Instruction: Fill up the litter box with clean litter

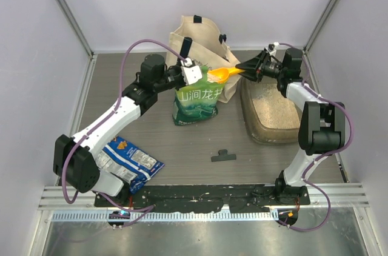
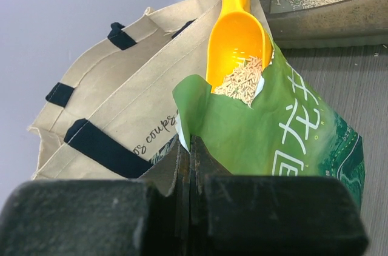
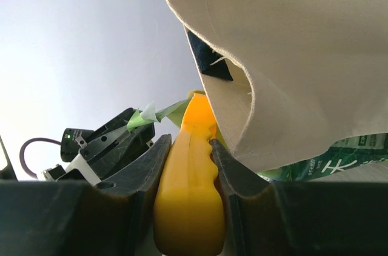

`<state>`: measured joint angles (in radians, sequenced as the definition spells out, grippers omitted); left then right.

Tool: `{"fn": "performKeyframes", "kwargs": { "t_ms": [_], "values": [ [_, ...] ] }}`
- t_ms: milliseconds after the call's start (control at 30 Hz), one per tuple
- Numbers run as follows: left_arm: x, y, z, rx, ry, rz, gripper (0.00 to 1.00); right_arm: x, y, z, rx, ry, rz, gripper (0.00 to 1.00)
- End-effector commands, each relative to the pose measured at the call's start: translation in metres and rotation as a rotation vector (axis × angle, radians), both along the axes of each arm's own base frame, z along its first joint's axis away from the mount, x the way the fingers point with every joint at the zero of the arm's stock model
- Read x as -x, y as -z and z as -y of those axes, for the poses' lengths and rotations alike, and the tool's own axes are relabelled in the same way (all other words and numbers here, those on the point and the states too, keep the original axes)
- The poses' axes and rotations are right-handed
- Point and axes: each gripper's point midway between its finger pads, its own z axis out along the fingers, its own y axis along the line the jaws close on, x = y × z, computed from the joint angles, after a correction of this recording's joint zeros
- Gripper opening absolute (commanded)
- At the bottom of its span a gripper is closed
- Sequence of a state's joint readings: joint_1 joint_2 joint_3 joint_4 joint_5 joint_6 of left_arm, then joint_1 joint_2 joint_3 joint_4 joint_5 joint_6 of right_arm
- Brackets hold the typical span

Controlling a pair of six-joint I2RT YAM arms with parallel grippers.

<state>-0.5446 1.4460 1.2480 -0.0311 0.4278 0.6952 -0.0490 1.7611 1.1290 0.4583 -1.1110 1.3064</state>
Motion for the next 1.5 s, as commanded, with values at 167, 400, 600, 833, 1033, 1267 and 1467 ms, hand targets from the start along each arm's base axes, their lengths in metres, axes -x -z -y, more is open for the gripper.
{"fn": "performKeyframes", "kwargs": {
  "t_ms": [167,400,600,833,1033,1267,1467],
  "values": [
    [0.001,-0.091,-0.005,0.125,0.007,0.285,0.0,0.015,0.006,0.017,0.02,-0.031,-0.051,0.01],
    [-0.001,-0.091,-0.004,0.118,0.009,0.291,0.0,0.012,-0.014,0.034,0.019,0.008,0.023,0.01],
    [-0.003,-0.088,-0.003,0.12,0.01,0.286,0.0,0.012,-0.015,0.035,0.014,0.009,0.024,0.01],
    [0.0,-0.085,-0.005,0.107,0.012,0.292,0.0,0.008,-0.037,0.038,0.027,0.004,0.101,0.01],
    [0.0,-0.084,-0.003,0.106,0.021,0.291,0.0,0.012,-0.043,0.038,0.061,-0.008,0.131,0.01],
    [0.002,-0.083,-0.002,0.106,0.03,0.286,0.0,0.017,-0.048,0.039,0.107,0.002,0.174,0.01],
    [0.003,-0.082,-0.002,0.114,0.029,0.272,0.0,0.019,-0.035,0.039,0.107,0.026,0.153,0.01]
  ]
}}
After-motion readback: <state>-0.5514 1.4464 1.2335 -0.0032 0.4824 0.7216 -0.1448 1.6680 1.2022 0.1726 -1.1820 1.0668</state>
